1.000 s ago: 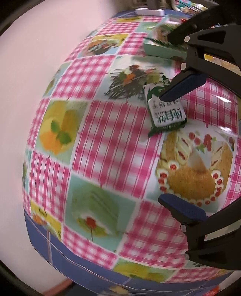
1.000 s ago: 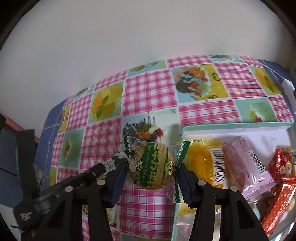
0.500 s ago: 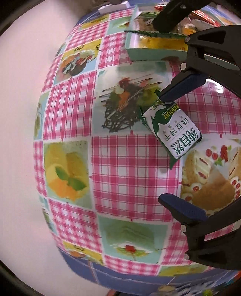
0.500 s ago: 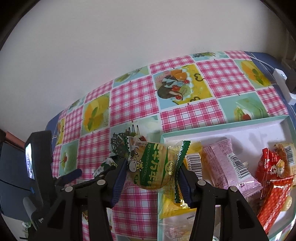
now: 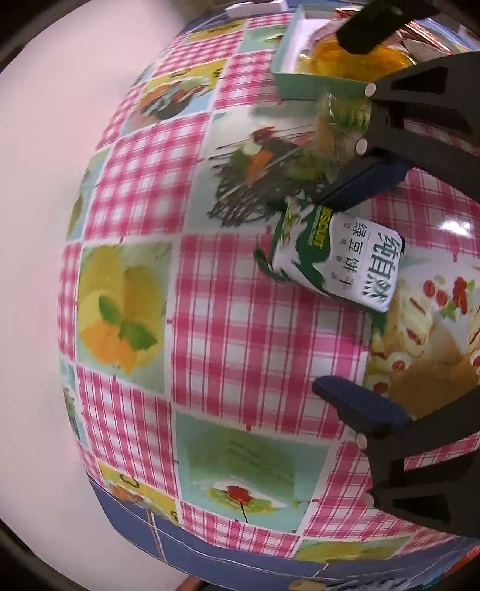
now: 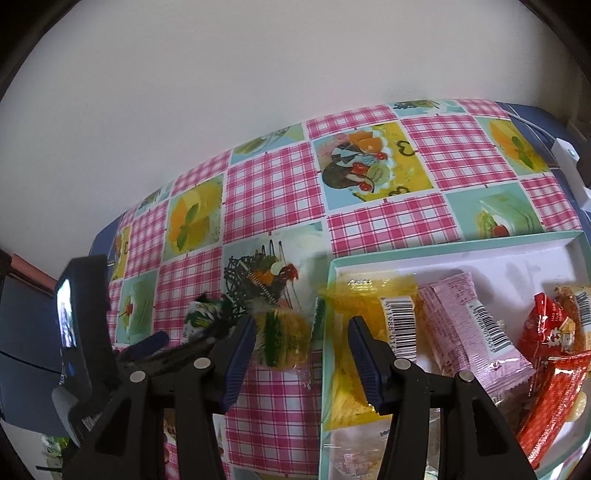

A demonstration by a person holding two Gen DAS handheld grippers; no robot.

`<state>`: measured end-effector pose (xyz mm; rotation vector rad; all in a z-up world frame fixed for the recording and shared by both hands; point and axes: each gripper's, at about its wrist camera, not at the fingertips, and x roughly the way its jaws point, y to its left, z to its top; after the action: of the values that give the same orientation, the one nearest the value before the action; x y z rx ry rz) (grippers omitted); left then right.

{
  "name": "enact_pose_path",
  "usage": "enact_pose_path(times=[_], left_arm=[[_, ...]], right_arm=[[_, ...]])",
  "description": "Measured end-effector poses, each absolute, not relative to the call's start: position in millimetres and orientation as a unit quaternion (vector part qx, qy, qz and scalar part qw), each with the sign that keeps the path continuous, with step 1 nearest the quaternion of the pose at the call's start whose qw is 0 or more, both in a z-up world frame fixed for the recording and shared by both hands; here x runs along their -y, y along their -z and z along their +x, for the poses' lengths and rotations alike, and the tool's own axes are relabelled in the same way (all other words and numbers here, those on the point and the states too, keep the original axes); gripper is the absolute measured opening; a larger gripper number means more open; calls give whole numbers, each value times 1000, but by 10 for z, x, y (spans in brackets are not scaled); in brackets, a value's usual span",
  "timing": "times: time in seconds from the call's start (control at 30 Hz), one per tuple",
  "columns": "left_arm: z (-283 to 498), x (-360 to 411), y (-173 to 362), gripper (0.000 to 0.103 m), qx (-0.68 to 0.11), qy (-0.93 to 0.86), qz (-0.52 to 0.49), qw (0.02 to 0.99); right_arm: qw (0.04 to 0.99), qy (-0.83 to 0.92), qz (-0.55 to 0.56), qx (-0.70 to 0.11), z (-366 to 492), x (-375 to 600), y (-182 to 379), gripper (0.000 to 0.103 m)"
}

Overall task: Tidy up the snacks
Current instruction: 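Close the right gripper on the round cake while the left gripper grasps the white biscuit packet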

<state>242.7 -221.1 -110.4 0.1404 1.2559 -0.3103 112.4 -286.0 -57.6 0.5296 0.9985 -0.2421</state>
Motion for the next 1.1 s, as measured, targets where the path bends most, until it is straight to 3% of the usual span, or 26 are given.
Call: enact_pose_path(times=[0.23,0.77,1.0,1.1], left_arm=[[2578,1835,1092,59,-582,123,42,803],[2759,627,1192,59,-584,55,6,810],[2704,714,1223,58,-579,51,19,814],[2652,737,1188,41,-573,47,14,818]], right_arm=[[835,106,243,-482,1171,2795,621,55],[826,70,214,-517,1481,2443,961,55],[826,59,195,-526,1601,2251,1063,56],[831,60,171,-526,1625,2163,1051,55]])
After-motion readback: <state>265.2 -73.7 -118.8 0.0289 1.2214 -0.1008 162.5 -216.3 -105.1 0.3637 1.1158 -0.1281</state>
